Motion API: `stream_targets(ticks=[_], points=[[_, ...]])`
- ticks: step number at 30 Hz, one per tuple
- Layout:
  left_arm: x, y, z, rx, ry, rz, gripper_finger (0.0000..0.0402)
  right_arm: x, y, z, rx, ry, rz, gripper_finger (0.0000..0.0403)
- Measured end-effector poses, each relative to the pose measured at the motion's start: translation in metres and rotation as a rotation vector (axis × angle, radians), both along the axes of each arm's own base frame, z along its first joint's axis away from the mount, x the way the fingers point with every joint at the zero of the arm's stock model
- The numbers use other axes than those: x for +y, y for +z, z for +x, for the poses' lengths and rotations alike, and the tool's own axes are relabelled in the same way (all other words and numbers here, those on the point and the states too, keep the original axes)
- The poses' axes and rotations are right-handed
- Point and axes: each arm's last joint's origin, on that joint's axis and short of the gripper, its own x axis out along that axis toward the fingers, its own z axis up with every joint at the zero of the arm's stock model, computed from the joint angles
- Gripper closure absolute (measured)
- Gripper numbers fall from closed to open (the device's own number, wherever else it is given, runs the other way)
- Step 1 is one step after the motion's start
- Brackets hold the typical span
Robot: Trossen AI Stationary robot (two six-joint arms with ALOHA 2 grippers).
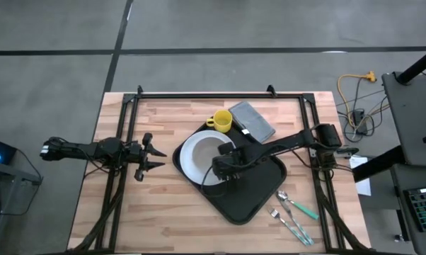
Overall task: Set up tray
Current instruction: Put the gray napkin to the right of the white plate on the black serving tray
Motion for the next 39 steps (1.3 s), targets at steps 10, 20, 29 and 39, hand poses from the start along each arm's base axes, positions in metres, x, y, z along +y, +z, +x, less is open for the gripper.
stream_targets(ticks=[10,20,29,39], points=[[0.000,0.000,0.000,0.000,0.000,0.000,0.0266,-0.002,0.036,-0.016,-0.068,-0.083,0.038,0.0247],[0.000,0.000,0.000,-0.001,0.000,0.000,0.0266,-0.008,0.060,-0.048,-0.154,-0.120,0.071,0.0254],[0.000,0.000,0.000,0.000,0.000,0.000,0.0266,-0.016,0.072,-0.092,-0.316,-0.129,0.080,0.0265],[0.000,0.000,0.000,0.000,0.000,0.000,0.0266,-0.040,0.057,-0.144,-0.503,-0.400,-0.162,0.0283]])
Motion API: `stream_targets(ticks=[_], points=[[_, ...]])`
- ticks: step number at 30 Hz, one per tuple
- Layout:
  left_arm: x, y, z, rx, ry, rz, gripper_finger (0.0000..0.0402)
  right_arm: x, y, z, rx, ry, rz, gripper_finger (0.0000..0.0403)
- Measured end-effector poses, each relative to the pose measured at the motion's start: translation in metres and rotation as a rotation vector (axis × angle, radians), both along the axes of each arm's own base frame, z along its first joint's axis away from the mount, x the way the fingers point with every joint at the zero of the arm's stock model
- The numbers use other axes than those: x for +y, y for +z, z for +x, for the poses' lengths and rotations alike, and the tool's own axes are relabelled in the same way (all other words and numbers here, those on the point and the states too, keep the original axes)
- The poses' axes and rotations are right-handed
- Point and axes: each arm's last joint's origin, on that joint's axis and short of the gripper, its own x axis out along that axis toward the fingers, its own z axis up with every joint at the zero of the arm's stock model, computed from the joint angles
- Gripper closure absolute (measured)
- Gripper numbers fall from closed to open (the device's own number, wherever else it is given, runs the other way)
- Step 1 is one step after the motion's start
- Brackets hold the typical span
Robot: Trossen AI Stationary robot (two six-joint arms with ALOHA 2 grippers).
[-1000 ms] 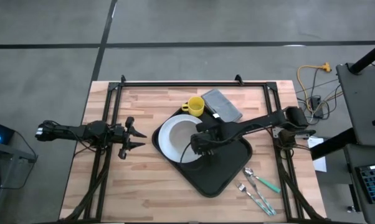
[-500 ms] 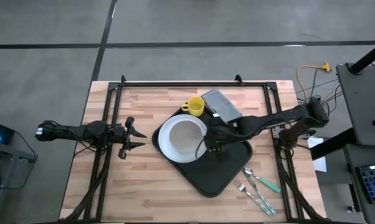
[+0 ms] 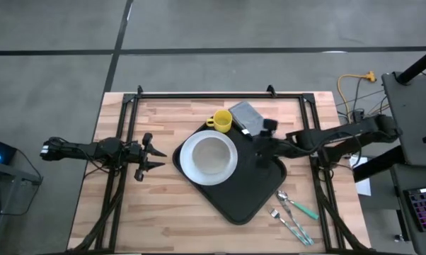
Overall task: Set up tray
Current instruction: Put the gray napkin to the right of the white plate on the black serving tray
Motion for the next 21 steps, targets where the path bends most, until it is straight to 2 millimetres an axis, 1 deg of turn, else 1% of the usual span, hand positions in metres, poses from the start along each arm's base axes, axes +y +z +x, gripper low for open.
stream_targets(ticks=[2,4,9,12,16,21], points=[[0.000,0.000,0.000,0.000,-0.001,0.000,0.0266,-0.008,-0.005,-0.010,-0.023,-0.086,-0.002,0.0284],[0.000,0.000,0.000,0.000,-0.001,0.000,0.0266,-0.017,-0.008,-0.017,-0.056,-0.158,0.032,0.0285],[0.000,0.000,0.000,0.000,0.000,0.000,0.0266,-0.041,-0.008,-0.034,-0.136,-0.332,0.105,0.0278],[0.000,0.000,0.000,0.000,0.000,0.000,0.0266,-0.055,-0.011,-0.043,-0.179,-0.426,0.180,0.0273],[0.000,0.000,0.000,0.000,0.000,0.000,0.0266,-0.068,-0.024,-0.052,-0.176,-0.506,0.264,0.0266],[0.000,0.000,0.000,0.000,0.000,0.000,0.0266,-0.083,-0.038,-0.061,-0.145,-0.600,0.261,0.0261]])
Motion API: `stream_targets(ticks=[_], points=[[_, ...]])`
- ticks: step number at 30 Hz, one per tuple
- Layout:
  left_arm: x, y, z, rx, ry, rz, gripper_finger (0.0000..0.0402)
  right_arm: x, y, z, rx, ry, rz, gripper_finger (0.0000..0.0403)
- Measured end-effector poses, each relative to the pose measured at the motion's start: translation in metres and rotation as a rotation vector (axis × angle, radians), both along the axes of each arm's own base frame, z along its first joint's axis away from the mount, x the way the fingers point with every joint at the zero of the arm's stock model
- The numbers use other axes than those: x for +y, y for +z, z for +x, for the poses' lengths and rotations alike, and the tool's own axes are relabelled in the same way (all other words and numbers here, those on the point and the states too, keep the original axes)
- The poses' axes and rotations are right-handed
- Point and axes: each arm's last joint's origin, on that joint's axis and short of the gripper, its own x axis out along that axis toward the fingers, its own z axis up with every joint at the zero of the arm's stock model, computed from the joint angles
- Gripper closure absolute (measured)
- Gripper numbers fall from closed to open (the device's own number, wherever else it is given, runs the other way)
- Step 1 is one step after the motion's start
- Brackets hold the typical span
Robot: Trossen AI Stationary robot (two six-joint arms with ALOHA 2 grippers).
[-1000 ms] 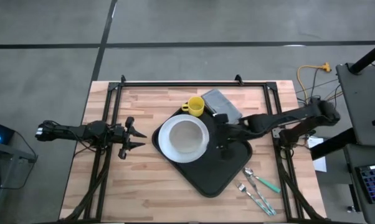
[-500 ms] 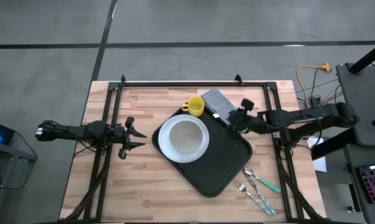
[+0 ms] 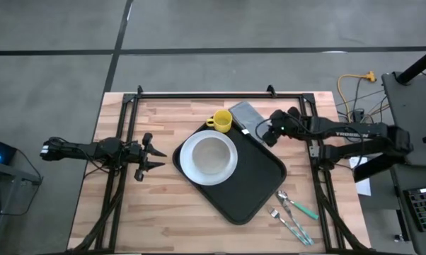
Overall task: Set up tray
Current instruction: Put the gray napkin to the right of the white plate on the black serving tray
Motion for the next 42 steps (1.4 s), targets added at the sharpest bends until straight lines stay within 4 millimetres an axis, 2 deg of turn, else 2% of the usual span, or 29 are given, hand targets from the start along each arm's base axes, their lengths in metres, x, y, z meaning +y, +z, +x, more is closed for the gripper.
stream_targets(ticks=[8,24,31,42], points=[[0.000,0.000,0.000,0.000,0.000,0.000,0.0266,-0.019,-0.011,-0.012,0.002,-0.137,0.042,0.0246],[0.000,0.000,0.000,0.000,0.000,0.000,0.0266,-0.032,-0.027,-0.017,-0.090,-0.115,0.117,0.0161],[0.000,0.000,0.000,0.000,0.000,0.000,0.0266,-0.042,-0.040,-0.026,-0.138,-0.120,0.163,0.0130],[0.000,0.000,0.000,0.000,0.000,0.000,0.0266,-0.053,-0.060,-0.045,-0.165,-0.172,0.262,0.0125]])
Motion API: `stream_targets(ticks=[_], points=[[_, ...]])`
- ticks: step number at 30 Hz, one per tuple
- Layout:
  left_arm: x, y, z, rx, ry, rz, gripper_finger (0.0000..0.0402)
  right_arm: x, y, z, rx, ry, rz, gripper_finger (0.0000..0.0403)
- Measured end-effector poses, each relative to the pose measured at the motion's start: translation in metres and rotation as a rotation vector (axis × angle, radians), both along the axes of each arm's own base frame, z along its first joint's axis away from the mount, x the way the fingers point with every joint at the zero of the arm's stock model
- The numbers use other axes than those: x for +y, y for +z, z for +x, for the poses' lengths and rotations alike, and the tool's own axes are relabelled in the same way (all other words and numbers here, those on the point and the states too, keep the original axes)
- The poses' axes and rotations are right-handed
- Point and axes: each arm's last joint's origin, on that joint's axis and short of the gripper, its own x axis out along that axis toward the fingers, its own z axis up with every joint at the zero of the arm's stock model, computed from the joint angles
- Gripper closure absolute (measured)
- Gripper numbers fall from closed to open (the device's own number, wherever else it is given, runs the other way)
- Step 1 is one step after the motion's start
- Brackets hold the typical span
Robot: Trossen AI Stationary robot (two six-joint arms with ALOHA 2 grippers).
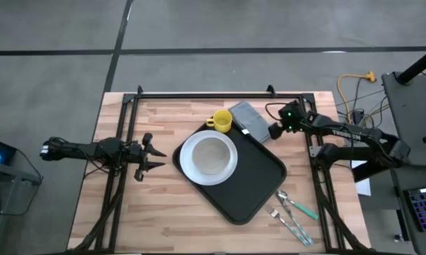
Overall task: Set up tray
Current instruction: Put the gray napkin to the right of the white plate on the black serving tray
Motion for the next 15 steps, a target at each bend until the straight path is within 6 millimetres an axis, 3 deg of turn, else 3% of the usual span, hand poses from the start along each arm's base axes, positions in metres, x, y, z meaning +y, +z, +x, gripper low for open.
stream_targets(ticks=[15], points=[[0.000,0.000,0.000,0.000,0.000,0.000,0.0266,-0.005,-0.026,0.007,0.004,0.040,0.091,0.0128]])
